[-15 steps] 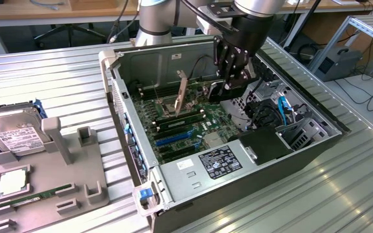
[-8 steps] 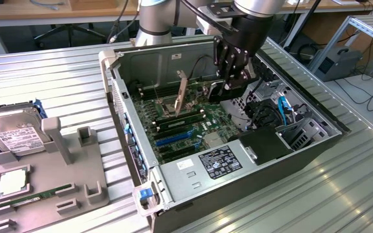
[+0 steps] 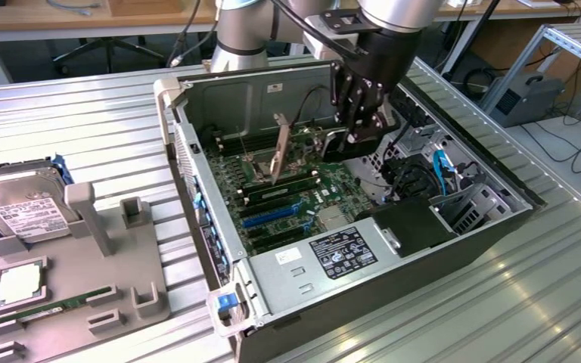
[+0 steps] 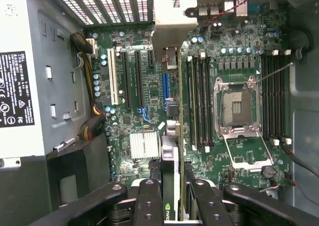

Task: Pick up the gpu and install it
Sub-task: 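Insert the gpu into the slot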

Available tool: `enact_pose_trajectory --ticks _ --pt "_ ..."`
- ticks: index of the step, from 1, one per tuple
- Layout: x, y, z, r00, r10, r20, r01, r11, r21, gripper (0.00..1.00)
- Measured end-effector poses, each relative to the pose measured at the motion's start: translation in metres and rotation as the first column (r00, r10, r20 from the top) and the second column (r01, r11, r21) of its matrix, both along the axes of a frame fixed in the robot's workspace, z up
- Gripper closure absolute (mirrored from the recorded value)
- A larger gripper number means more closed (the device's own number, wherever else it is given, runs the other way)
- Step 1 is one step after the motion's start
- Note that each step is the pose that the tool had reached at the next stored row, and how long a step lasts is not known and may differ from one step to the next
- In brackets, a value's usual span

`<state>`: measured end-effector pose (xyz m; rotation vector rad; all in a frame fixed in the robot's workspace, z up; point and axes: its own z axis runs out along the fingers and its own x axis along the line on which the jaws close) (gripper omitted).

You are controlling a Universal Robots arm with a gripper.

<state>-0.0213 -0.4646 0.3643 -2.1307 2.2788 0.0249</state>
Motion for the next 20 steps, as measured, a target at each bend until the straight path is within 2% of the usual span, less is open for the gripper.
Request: enact_pose_trajectory --ticks 12,20 --pt "-0.003 0.0 -0.0155 1.0 0.0 0.0 0.0 1.0 0.0 0.73" --pt "-0.004 0.0 -0.0172 1.0 0.0 0.0 0.0 1.0 -0.0001 0.73"
